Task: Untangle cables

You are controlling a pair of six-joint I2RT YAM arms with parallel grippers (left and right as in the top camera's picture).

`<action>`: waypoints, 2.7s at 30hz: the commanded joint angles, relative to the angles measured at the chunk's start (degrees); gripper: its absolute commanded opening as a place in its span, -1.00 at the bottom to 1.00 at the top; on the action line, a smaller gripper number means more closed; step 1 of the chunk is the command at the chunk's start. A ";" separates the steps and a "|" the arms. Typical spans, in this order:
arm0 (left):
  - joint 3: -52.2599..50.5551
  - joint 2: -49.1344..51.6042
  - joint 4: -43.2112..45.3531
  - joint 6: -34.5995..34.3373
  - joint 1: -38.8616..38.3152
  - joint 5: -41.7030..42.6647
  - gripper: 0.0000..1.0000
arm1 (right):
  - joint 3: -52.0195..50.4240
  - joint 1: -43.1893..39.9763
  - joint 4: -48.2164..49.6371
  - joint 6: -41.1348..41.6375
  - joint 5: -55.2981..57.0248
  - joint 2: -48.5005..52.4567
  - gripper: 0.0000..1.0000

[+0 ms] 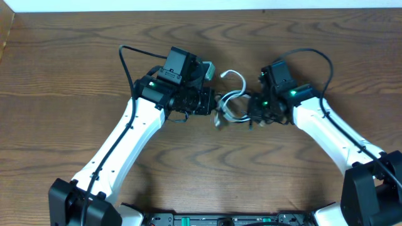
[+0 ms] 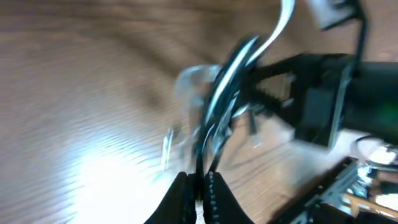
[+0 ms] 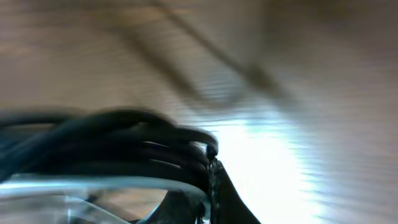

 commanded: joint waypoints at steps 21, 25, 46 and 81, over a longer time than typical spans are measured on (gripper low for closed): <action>0.59 1.07 -2.51 -1.81 0.11 -6.08 -0.31 | -0.24 -10.91 3.65 -20.98 -34.80 -1.05 -0.98; 0.59 3.37 -2.14 -1.84 -1.60 -3.82 -0.28 | -0.24 -12.66 3.04 -20.26 -36.81 -1.07 -0.98; 0.59 9.86 5.46 -12.07 -5.75 -3.67 0.07 | -0.24 -13.64 1.75 -18.14 -36.30 -1.07 -0.98; 0.61 3.15 2.93 15.19 -8.37 4.37 -0.85 | 6.03 -14.60 -1.27 -37.38 -44.72 -3.52 0.17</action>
